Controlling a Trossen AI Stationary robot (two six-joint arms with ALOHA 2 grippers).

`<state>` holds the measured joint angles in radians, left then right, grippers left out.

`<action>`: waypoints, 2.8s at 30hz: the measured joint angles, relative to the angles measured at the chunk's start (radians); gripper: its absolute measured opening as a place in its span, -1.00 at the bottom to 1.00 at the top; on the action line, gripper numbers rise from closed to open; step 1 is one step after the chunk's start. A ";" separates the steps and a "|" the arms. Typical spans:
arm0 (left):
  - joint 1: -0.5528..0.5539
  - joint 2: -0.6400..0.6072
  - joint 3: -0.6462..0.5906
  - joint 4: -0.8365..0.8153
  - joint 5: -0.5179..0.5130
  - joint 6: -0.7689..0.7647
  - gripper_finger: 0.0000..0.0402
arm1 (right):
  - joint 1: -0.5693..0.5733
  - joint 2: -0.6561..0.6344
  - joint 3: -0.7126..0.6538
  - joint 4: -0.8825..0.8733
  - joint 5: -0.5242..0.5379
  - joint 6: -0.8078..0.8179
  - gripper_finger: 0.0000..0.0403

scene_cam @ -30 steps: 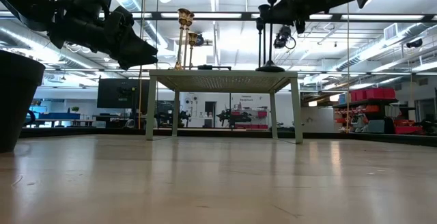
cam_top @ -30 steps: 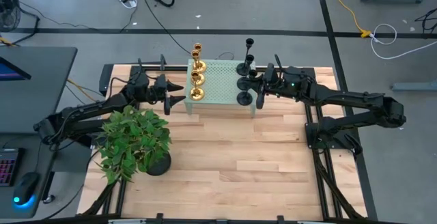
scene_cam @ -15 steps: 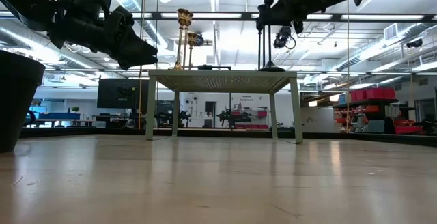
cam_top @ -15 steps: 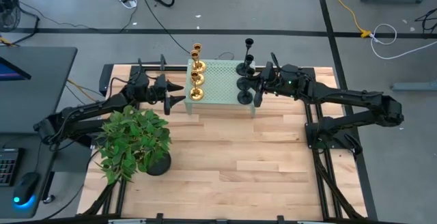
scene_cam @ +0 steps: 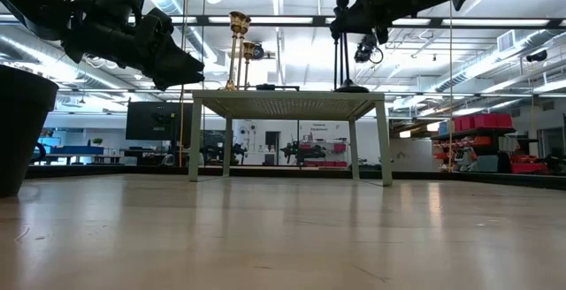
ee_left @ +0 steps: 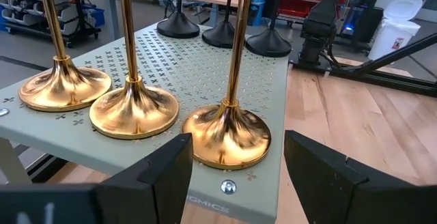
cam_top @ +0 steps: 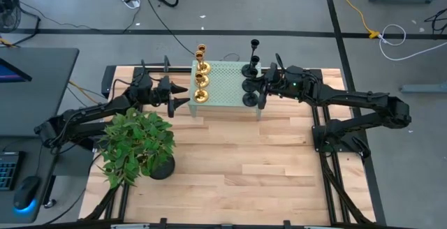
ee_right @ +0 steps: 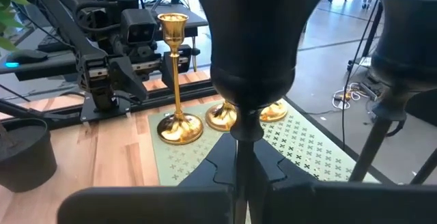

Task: Pick & Place candle stick holders
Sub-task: Put the black candle holder on the shelf, then return to Home Position

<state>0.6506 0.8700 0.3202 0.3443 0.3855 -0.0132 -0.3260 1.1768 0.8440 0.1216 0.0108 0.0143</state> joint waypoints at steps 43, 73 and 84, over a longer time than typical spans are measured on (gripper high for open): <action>0.000 0.000 0.000 0.000 0.000 0.000 0.15 | -0.007 -0.017 -0.003 -0.012 0.017 0.008 -0.96; 0.000 0.000 0.000 0.000 0.000 0.000 0.15 | -0.006 -0.039 -0.004 -0.025 0.033 -0.038 -0.21; 0.000 0.000 0.000 -0.001 0.000 0.000 0.15 | -0.007 -0.095 -0.004 -0.093 0.039 -0.064 -0.15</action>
<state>0.6502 0.8700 0.3202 0.3431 0.3859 -0.0133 -0.3328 1.0815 0.8402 0.0286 0.0500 -0.0499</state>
